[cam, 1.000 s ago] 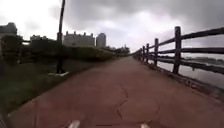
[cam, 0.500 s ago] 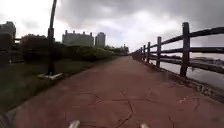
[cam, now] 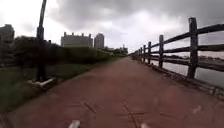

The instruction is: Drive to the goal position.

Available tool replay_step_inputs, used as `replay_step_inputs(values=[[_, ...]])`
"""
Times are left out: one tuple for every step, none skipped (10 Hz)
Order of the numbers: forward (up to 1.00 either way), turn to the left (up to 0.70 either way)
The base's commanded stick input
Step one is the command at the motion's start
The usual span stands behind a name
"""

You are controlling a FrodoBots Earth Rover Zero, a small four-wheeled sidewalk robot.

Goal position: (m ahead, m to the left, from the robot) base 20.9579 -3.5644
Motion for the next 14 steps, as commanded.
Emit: replay_step_inputs(values=[[0.7, 0.0], [0.7, 0.0], [0.7, 0.0], [0.7, -0.06], [0.7, -0.27], [0.7, -0.06], [0.7, 0.0], [0.7, 0.0], [0.7, 0.0], [0.7, 0.0], [0.7, 0.0], [0.7, 0.0], [0.7, -0.14], [0.7, -0.05]])
